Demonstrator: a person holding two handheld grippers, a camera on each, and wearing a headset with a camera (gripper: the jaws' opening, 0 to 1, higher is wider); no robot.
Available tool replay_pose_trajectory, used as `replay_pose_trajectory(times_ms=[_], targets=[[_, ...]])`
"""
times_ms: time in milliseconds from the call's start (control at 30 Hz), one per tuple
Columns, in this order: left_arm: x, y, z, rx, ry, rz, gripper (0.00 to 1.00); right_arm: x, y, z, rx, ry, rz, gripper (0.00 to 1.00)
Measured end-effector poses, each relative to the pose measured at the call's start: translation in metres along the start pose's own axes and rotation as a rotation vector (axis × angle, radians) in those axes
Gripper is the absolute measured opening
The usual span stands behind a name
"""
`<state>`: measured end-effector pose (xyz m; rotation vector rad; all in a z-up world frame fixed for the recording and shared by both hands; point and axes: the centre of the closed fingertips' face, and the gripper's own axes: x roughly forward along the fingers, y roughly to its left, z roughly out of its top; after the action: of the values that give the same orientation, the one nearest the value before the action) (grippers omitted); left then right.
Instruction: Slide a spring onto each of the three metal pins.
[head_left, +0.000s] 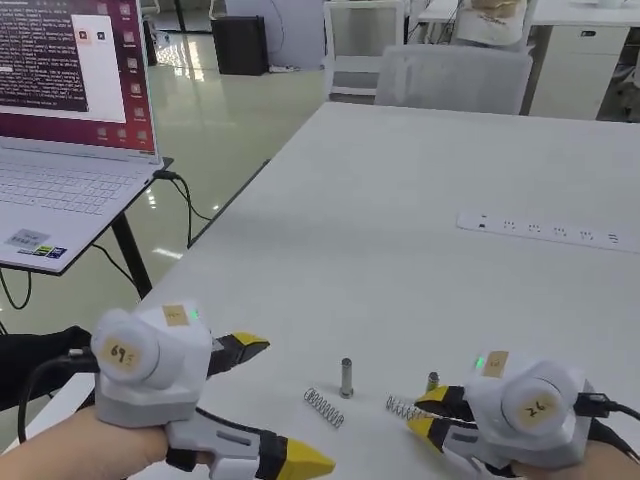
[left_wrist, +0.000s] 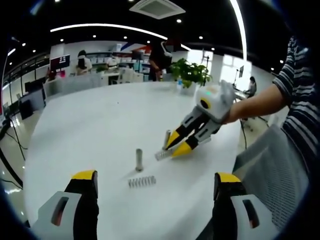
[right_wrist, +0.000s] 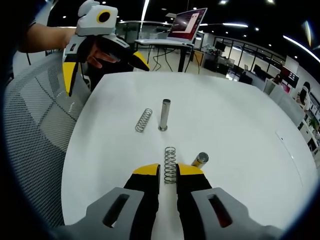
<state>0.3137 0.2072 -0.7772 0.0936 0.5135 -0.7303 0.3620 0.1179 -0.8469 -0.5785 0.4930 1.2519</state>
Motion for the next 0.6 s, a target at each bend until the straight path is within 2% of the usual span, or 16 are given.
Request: replay_pose_trajectory(times_ms=[300,467,600], targets=[[-0.0002,0.0003,-0.0013,-0.007,0.001,0.001,0.94,0.0052,0.0049,-0.0096,-0.017,0.035,0.009,0.09],[0.0001,-0.0020,-0.0030,-0.008,0.003,-0.004,0.93,0.0056,0.0047,-0.0099,0.023,0.013,0.003,0.08],[0.0008,-0.0040,-0.0023,-0.010,-0.002,-0.009,0.93,0.0045,0.0069,-0.0100,0.032,0.023,0.011,0.08]])
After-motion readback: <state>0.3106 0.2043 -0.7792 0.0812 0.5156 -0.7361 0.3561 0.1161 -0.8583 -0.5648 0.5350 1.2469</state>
